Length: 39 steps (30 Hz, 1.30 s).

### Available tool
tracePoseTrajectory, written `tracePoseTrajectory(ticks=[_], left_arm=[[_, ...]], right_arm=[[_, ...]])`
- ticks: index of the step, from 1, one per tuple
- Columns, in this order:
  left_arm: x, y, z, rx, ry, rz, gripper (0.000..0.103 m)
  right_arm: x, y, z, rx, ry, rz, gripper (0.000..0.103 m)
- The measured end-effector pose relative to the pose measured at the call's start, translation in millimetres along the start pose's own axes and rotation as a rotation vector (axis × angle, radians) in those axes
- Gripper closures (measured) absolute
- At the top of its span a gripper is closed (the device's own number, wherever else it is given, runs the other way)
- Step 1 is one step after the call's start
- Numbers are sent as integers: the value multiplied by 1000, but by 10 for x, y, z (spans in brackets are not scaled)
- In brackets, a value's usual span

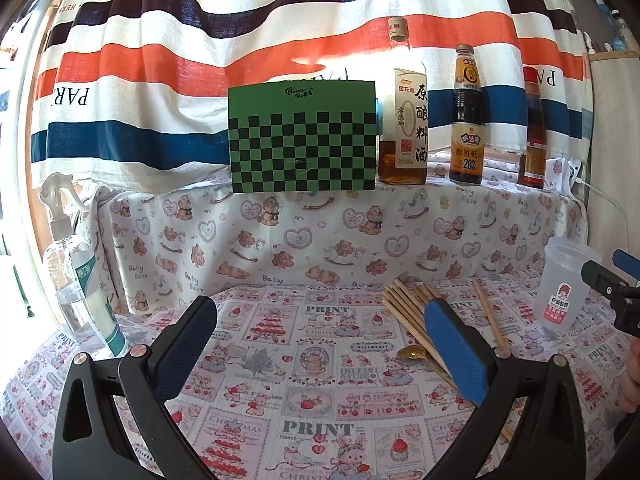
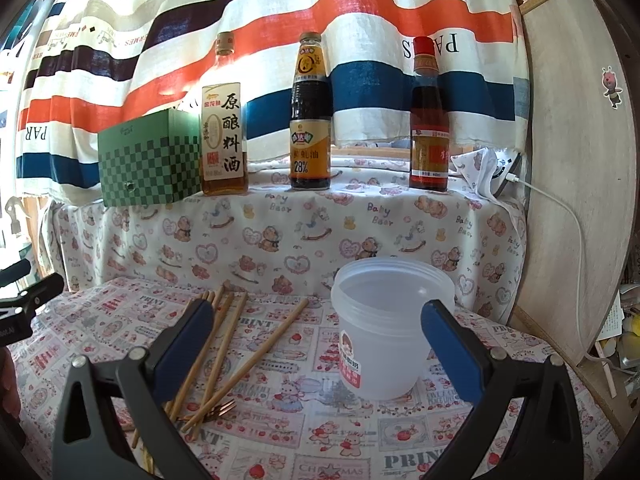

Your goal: Organize utensils

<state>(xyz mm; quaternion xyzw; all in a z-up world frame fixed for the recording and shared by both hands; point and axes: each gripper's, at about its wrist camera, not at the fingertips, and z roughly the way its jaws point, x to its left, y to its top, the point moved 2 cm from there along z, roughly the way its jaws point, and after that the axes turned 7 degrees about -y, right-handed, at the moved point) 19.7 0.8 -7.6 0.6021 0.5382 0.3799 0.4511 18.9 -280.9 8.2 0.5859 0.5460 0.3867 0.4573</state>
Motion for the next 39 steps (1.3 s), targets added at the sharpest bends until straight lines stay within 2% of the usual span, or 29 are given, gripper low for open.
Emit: tracePoseTrajectory(ticks=[39], left_arm=[[1,10,-17,-4,-7,-7,0]], right_arm=[[8,-8,15,8,-1,-6,0]])
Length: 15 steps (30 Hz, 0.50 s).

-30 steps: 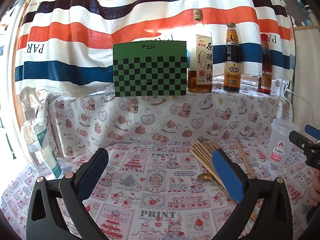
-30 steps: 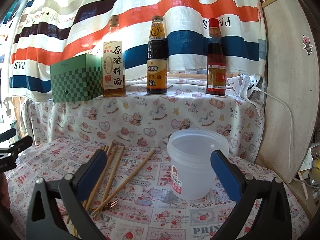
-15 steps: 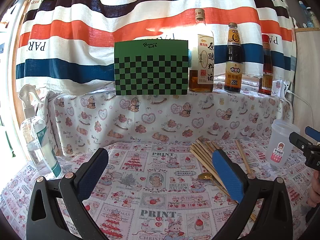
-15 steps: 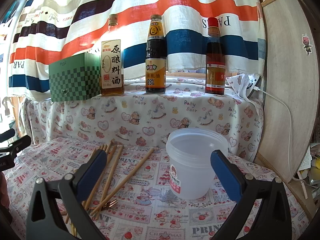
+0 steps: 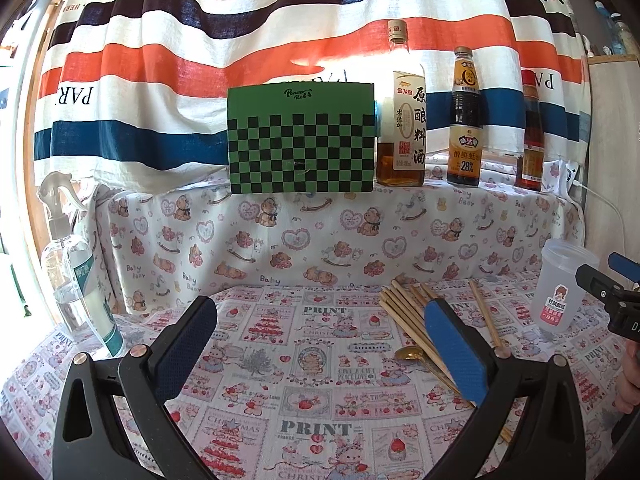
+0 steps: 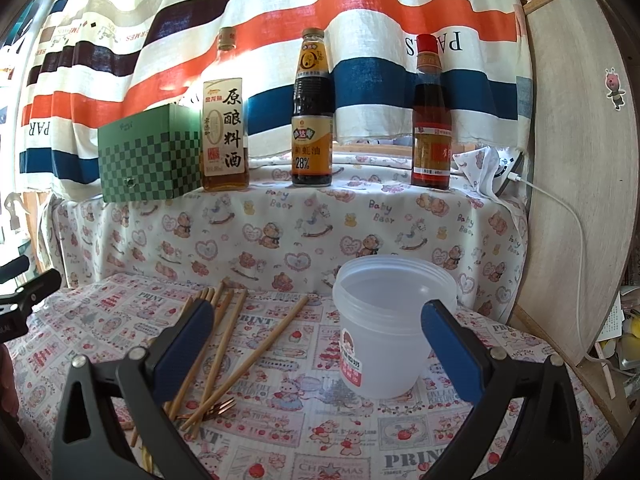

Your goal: Organize utensils

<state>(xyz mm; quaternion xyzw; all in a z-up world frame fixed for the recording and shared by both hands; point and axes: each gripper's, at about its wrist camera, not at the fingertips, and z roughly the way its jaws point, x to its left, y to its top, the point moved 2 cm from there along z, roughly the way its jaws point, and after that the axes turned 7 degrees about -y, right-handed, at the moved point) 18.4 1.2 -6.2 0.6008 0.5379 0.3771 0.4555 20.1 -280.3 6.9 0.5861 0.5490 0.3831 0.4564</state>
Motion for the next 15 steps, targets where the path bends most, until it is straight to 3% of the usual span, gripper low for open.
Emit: tracePoseTrajectory(ticks=[15], left_arm=[[1,3,-7,-1,11,-3,0]], right_arm=[[2,1,4,0,-1,0,0]])
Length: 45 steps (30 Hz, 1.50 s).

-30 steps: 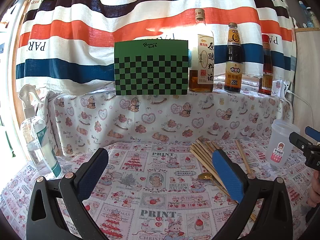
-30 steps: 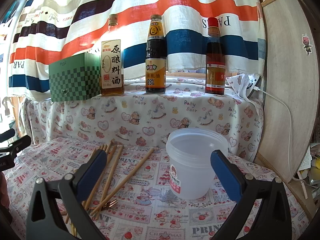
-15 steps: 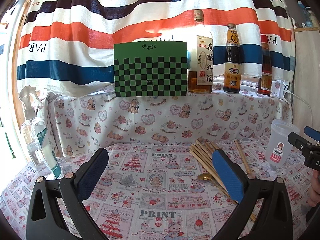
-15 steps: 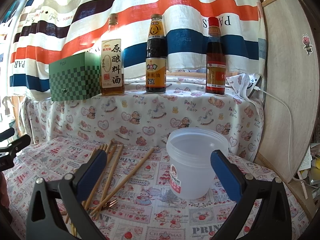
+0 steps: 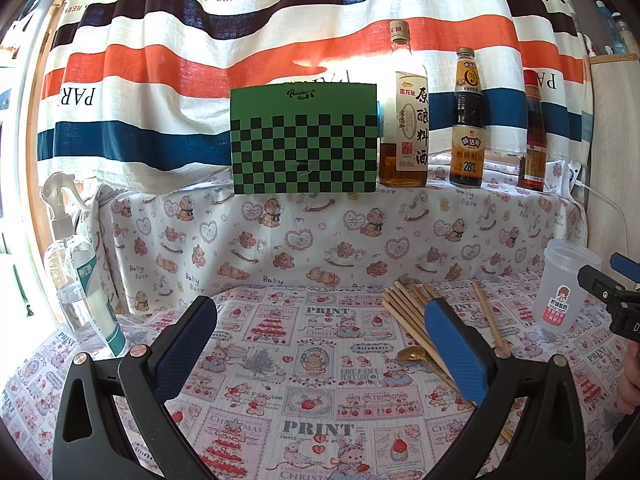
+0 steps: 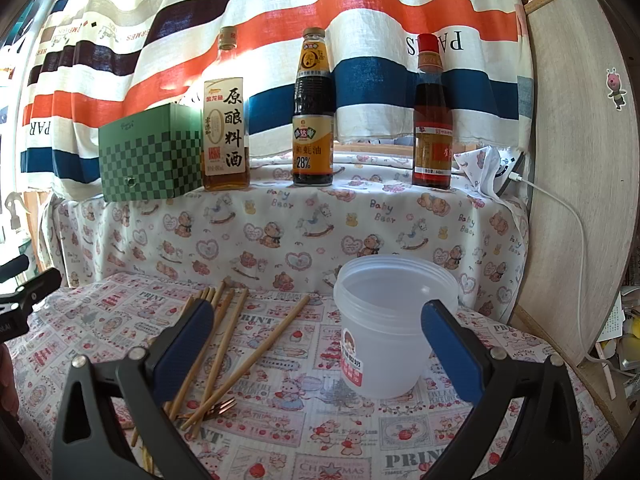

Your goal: Organize utensils

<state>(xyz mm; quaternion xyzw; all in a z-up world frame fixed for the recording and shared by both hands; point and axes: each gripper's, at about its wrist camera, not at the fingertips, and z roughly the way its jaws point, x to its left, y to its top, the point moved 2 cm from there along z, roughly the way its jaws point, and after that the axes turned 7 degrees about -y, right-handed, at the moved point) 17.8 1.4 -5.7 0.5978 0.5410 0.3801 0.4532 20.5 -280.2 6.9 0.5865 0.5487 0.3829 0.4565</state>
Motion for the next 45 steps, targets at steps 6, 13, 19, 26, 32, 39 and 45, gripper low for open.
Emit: tracePoseTrajectory(ticks=[6,13,19,26,32,39,45], left_arm=[[0,-1,-1,-1,0,1,0],[-2,-2,-1,-1,0,0,0],[-7,-3,4,3,5,4,0],[-19,-5,20,10,3,9,0],[-41,-12,9,-5,-13,14,0],[-5,-16,0,-9,-13,-2,0],[-17,-5,-21,-16,-24,4,0]], right_arm=[[1,-1,0,0,0,0,0],[3,0,-3,0,0,-1,0],[2,1,-2,0,0,-1,0],[13,-8,12,10,0,-5,0],[42,-26,3,8,1,-13,0],[35,-38,40,50,28,-3,0],[15,-37,11,37,12,-2,0]])
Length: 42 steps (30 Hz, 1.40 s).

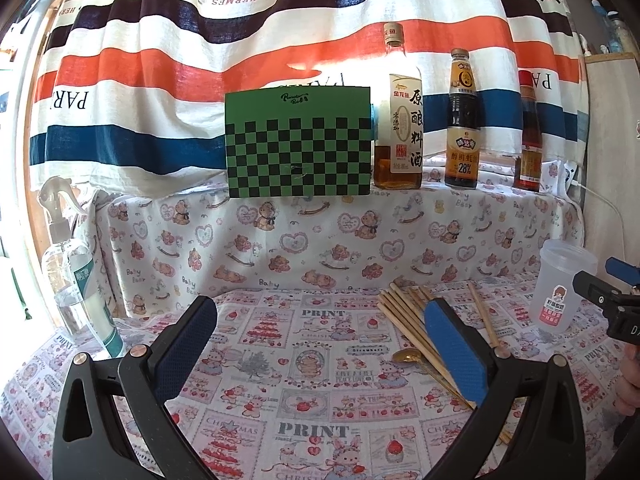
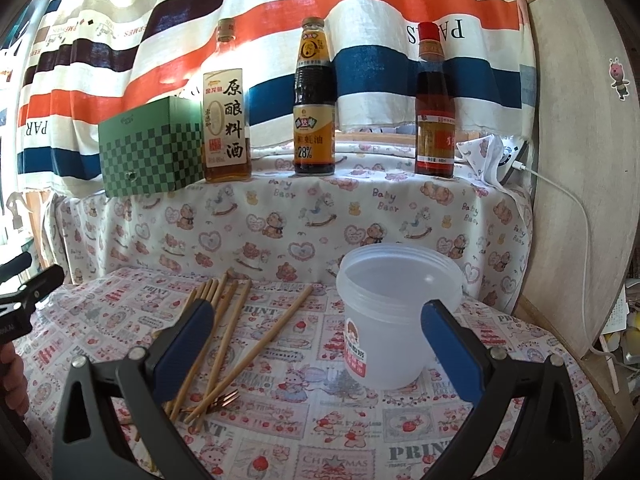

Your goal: Organize utensils

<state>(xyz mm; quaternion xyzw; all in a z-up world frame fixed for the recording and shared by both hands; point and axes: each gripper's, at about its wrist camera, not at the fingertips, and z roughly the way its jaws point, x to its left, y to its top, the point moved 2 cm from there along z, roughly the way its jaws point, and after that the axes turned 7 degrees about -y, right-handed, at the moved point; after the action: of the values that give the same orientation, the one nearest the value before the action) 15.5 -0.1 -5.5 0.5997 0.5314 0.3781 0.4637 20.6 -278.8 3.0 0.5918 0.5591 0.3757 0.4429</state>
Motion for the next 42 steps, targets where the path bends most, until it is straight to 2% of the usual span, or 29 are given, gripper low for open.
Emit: tracePoseTrajectory(ticks=[5,10,13,16,19,24,27,30,32,33,35,38,42], left_arm=[[82,9,-3,3,-19,-43,1],[105,-3,103,68,-40,-36,1],[176,-18,148,105,-69,-73,1],[246,2,128,104,-100,-114,1],[273,27,94,87,-85,-114,1],[280,31,114,97,-74,-118,1],[280,16,151,111,-27,-108,0],[301,-1,186,106,25,-85,0],[307,-4,191,109,50,-71,0],[310,-3,183,109,38,-75,0],[310,5,163,109,2,-91,0],[300,16,138,105,4,-92,0],[363,66,11,16,131,-106,0]], right_arm=[[6,13,-61,-34,-20,-9,0],[-19,38,-82,-38,10,14,0],[-40,48,-100,-39,30,42,0],[-55,60,-111,-46,20,49,0],[-72,67,-113,-50,-3,53,0],[-74,74,-160,-102,-91,24,0],[-58,83,-179,-101,-55,14,2],[-28,74,-135,-33,38,20,21],[0,51,-76,23,80,17,47],[11,36,-39,52,94,18,51],[25,3,40,108,127,22,71],[-7,-44,143,189,167,59,81],[-77,-63,221,272,200,110,84]])
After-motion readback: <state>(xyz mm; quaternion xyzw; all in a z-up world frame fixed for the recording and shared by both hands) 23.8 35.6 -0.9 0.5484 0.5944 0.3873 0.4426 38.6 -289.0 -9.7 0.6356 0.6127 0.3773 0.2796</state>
